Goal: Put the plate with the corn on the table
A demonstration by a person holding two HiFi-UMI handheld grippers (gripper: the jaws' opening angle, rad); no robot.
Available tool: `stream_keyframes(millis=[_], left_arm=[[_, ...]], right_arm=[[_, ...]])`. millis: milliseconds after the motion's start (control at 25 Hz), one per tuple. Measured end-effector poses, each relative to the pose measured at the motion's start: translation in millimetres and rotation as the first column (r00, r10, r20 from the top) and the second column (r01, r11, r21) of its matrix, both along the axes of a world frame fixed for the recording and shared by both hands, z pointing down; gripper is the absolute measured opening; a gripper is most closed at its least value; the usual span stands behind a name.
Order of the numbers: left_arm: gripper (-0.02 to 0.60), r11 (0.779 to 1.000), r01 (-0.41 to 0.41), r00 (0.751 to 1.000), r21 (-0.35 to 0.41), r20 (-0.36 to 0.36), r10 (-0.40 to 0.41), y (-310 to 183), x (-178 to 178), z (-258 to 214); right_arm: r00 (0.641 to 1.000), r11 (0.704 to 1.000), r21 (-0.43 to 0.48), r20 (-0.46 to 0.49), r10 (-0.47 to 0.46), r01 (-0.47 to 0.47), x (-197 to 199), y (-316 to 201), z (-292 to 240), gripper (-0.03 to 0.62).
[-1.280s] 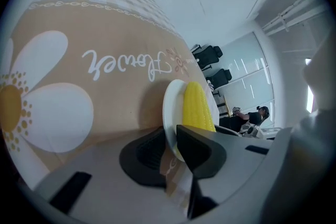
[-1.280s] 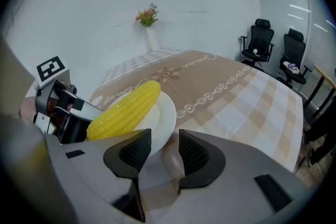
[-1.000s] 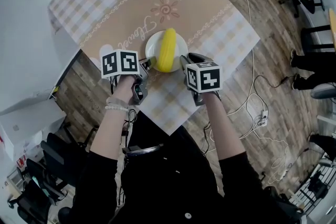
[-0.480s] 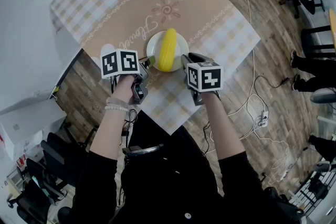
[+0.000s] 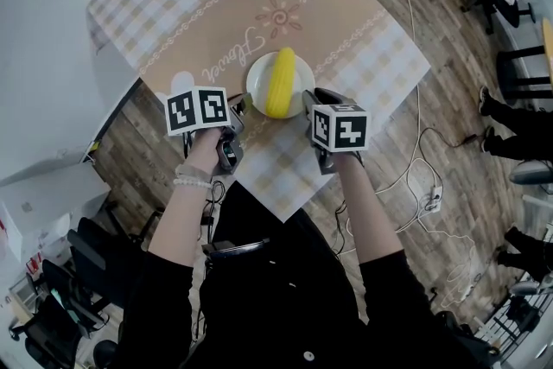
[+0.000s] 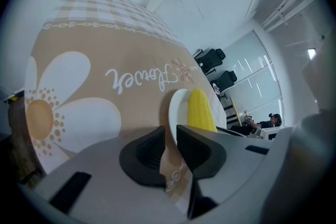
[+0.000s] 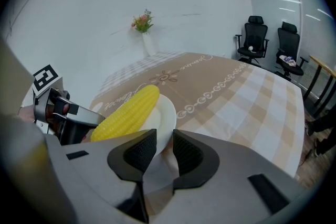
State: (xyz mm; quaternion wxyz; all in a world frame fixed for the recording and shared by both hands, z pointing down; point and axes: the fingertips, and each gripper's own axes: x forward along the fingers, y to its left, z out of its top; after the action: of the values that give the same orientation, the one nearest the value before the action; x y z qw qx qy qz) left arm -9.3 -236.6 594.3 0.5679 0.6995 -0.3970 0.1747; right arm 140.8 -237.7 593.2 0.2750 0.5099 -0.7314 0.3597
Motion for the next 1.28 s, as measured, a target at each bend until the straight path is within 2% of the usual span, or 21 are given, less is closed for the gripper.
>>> stream_keyframes(millis=[240, 400, 520, 760, 960, 1040, 1280], left_arm=[[0.053, 0.992, -0.001, 0.997, 0.130, 0.074, -0.009, -2.3, -13.0, -17.2], [0.034, 0.973, 0.070, 0.997, 0.222, 0.028, -0.078, -6.8, -18.3, -41.6], [0.028, 0.953, 0.055, 0.997, 0.299, 0.033, -0.068, -6.8, -18.0, -61.6], [0.020, 0.899, -0.024, 0.998, 0.436, 0.062, -0.003, -1.1, -6.2, -106.7], [0.015, 0.835, -0.111, 0.990, 0.539, 0.132, 0.046, 4.0, 2.0, -142.1], [0.015, 0.814, -0.148, 0.986, 0.562, 0.153, 0.073, 7.8, 7.1, -153.4], [0.015, 0.777, -0.191, 0.981, 0.601, 0.146, 0.128, 22.9, 23.1, -183.6]], right_arm=[[0.999, 0.998, 0.046, -0.025, 0.047, -0.046, 7.0, 6.0, -7.8, 0.071], [0.996, 0.990, 0.118, -0.022, 0.085, -0.082, 13.3, 12.5, -24.0, 0.060], [0.995, 0.983, 0.159, -0.028, 0.098, -0.092, 16.9, 18.0, -38.2, 0.055], [0.993, 0.967, 0.228, 0.002, 0.121, -0.118, 20.5, 29.0, -77.7, 0.054], [0.992, 0.947, 0.297, 0.013, 0.123, -0.121, 20.6, 39.4, -114.9, 0.052], [0.993, 0.938, 0.326, 0.011, 0.118, -0.115, 19.9, 43.7, -129.2, 0.052], [0.994, 0.912, 0.397, 0.010, 0.107, -0.102, 19.3, 56.7, -168.8, 0.051]])
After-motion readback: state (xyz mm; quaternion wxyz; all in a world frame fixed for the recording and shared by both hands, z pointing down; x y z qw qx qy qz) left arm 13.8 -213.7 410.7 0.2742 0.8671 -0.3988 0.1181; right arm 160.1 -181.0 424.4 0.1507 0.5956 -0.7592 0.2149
